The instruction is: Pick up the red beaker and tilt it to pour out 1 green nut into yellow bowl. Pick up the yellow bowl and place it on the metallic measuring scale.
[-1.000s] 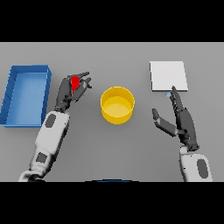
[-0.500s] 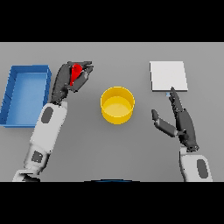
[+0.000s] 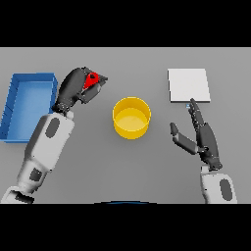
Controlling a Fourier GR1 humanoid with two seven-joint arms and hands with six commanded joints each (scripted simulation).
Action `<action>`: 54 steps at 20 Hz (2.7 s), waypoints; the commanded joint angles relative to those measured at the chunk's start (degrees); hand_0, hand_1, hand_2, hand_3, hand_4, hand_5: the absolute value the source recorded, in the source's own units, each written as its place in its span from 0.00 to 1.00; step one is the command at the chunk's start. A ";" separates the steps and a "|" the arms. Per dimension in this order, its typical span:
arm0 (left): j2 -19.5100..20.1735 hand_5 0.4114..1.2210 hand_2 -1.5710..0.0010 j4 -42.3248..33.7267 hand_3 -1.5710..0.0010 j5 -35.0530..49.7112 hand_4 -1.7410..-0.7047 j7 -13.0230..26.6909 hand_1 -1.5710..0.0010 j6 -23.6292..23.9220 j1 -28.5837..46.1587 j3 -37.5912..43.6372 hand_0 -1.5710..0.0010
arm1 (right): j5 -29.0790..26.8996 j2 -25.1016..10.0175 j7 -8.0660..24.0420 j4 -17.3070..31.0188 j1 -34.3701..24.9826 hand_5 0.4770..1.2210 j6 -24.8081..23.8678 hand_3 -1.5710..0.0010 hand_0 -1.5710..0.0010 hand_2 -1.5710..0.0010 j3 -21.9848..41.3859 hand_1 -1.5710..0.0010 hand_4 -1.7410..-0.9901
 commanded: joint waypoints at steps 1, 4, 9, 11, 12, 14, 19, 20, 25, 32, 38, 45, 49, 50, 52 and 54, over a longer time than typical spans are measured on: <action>1.04 0.88 0.00 0.52 0.00 -2.82 0.04 0.76 0.00 -0.45 -1.27 -1.91 0.00 | 0.35 0.18 0.36 -0.22 -0.09 0.28 -0.40 1.00 1.00 1.00 0.12 1.00 0.63; 3.71 0.91 0.00 1.22 0.00 -9.47 0.02 3.56 0.00 -4.31 -5.25 -7.31 0.00 | 1.28 0.54 1.57 -0.96 -0.34 0.29 -0.96 1.00 1.00 1.00 0.70 1.00 0.61; 6.90 0.97 0.00 3.77 0.00 -17.11 0.01 3.49 0.00 -12.97 -10.08 -15.27 0.00 | 1.42 -0.24 0.66 -1.17 0.64 0.29 -0.74 1.00 1.00 1.00 0.46 1.00 0.60; 7.18 0.98 0.00 4.88 0.00 -19.78 0.10 4.19 0.00 -17.03 -12.81 -17.97 0.00 | 0.22 -0.19 2.14 -1.30 0.13 0.28 -0.45 1.00 1.00 1.00 -0.18 1.00 0.60; 7.11 0.98 0.00 5.66 0.00 -21.01 0.13 3.66 0.00 -18.45 -13.95 -19.26 0.00 | -0.02 0.55 2.96 -1.19 0.03 0.27 -0.53 1.00 1.00 1.00 0.08 1.00 0.61; 7.34 0.99 0.00 6.68 0.11 -23.84 0.09 4.30 0.00 -21.47 -15.99 -22.07 0.00 | -0.66 1.53 3.09 -1.04 0.52 0.25 -0.73 1.00 1.00 1.00 0.04 1.00 0.61; 7.04 1.00 0.00 10.21 0.19 -29.79 0.04 4.38 0.00 -28.45 -22.23 -28.41 0.00 | -2.85 1.47 2.98 -0.31 -0.15 0.19 0.24 1.00 1.00 1.00 -1.11 1.00 0.58; 6.96 1.00 0.00 11.29 0.21 -30.85 0.04 3.72 0.00 -28.51 -22.94 -29.48 0.00 | -3.18 1.38 2.87 -0.62 0.17 0.18 0.29 1.00 1.00 1.00 -1.34 1.00 0.59; 6.08 1.00 0.00 12.72 0.10 -36.00 0.01 0.05 0.00 -29.41 -27.40 -35.47 0.00 | -2.28 1.99 2.64 -0.29 0.34 0.17 0.00 1.00 1.00 1.00 -0.60 1.00 0.59; 5.86 1.00 0.00 14.56 0.02 -42.85 0.00 -1.71 0.00 -29.51 -30.50 -42.83 0.00 | -2.43 1.13 2.54 -0.15 0.27 0.17 0.17 1.00 1.00 1.00 -1.22 1.00 0.61; 3.44 1.00 0.00 16.90 0.01 -47.06 0.00 -3.98 0.00 -32.08 -33.66 -48.11 0.00 | -1.14 1.45 2.53 -0.90 0.43 0.17 -0.95 1.00 1.00 1.00 -0.76 1.00 0.61; 3.21 1.00 0.00 18.92 0.00 -50.08 0.00 -6.09 0.00 -32.82 -36.68 -51.41 0.00 | 0.08 1.18 1.99 1.18 -0.36 0.15 -1.64 1.00 1.00 1.00 -0.96 1.00 0.64; 3.28 1.00 0.00 19.72 0.00 -50.76 0.00 -6.74 0.00 -32.39 -39.83 -51.14 0.00 | -0.05 1.16 2.03 0.26 -0.09 0.15 -1.27 1.00 1.00 1.00 -0.64 1.00 0.68; 3.72 0.96 0.00 19.84 0.00 -50.86 0.00 -6.14 0.00 -32.52 -40.40 -50.71 0.00 | 0.05 1.31 1.75 -0.26 0.12 0.15 -1.39 1.00 1.00 1.00 -0.45 1.00 0.69; 5.26 0.94 0.00 19.15 0.00 -50.29 0.00 -6.00 0.00 -31.33 -42.58 -48.71 0.00 | -0.35 1.12 1.33 -0.54 0.18 0.16 -1.03 1.00 1.00 1.00 -0.54 1.00 0.70; 6.39 0.96 0.20 20.16 0.00 -49.96 0.09 -5.76 0.19 -28.37 -45.16 -46.39 0.00 | -1.13 0.44 1.15 -0.61 -0.56 0.18 -0.58 1.00 1.00 1.00 -1.20 1.00 0.69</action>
